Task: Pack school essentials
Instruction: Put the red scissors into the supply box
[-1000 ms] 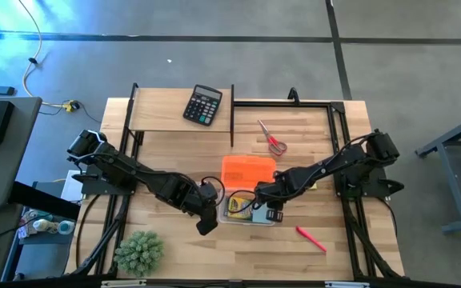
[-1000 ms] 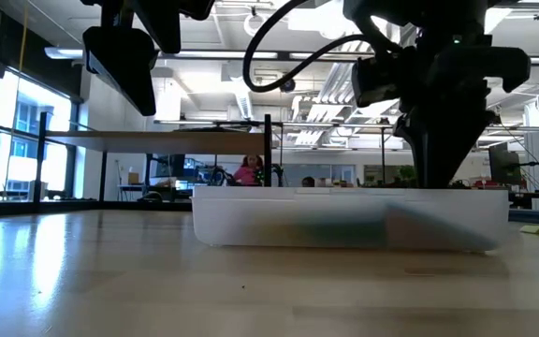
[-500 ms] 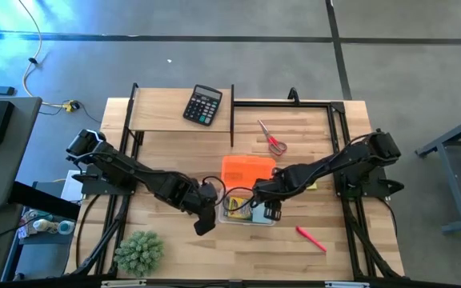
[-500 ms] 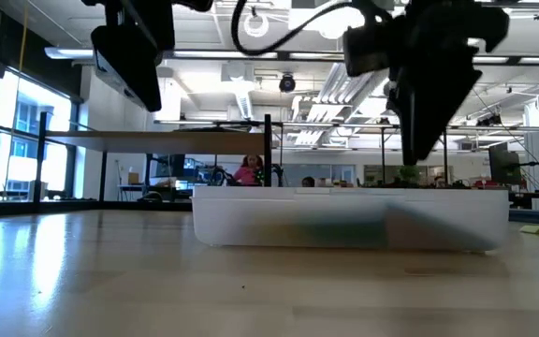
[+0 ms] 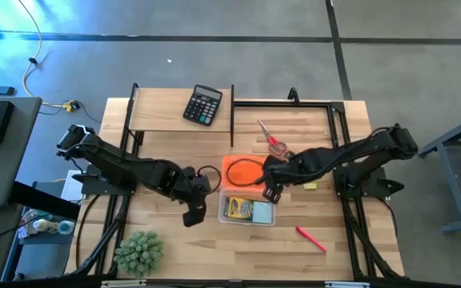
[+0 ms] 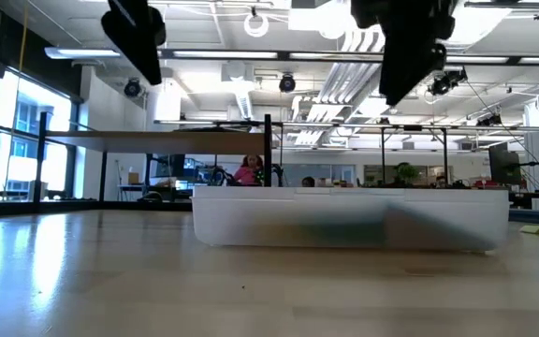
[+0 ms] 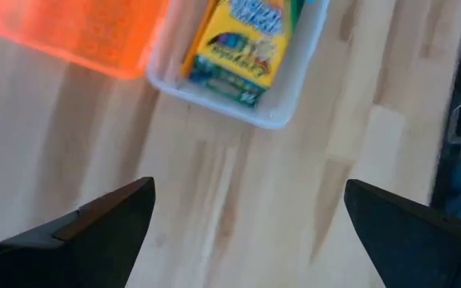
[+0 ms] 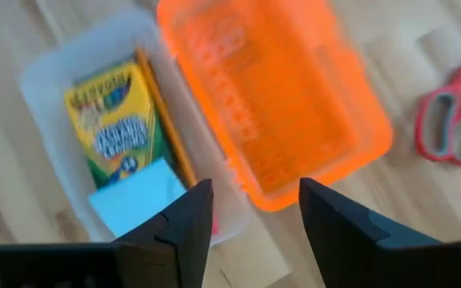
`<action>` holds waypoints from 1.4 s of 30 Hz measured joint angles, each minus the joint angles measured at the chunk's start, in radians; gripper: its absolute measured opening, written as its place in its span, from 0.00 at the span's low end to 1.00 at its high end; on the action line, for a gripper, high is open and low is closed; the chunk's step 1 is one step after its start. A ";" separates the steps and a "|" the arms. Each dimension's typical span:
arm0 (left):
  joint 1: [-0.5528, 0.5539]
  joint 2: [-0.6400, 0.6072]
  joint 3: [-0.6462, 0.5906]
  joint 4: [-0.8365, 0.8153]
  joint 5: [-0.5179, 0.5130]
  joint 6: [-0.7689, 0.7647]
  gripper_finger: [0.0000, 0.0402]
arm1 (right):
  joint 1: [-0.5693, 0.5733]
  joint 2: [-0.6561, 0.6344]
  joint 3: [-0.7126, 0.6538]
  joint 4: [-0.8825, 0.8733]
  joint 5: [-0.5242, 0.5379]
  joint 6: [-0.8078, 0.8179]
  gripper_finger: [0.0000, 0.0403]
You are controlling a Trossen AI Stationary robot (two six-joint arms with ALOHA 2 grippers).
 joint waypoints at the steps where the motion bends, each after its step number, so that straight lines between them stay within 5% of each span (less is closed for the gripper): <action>1: 0.007 -0.010 -0.002 -0.012 -0.003 0.025 0.98 | -0.009 -0.020 0.000 -0.004 0.014 0.008 0.44; 18: 0.149 -0.097 -0.003 0.088 0.060 0.349 0.98 | -0.287 -0.303 0.000 -0.078 0.146 0.063 0.44; 31: 0.175 -0.088 -0.001 0.219 0.132 0.384 0.98 | -0.558 -0.301 0.001 -0.091 -0.073 -0.106 0.57; 42: 0.182 -0.088 -0.001 0.218 0.132 0.304 0.98 | -0.687 -0.132 0.001 -0.092 -0.298 -0.335 0.57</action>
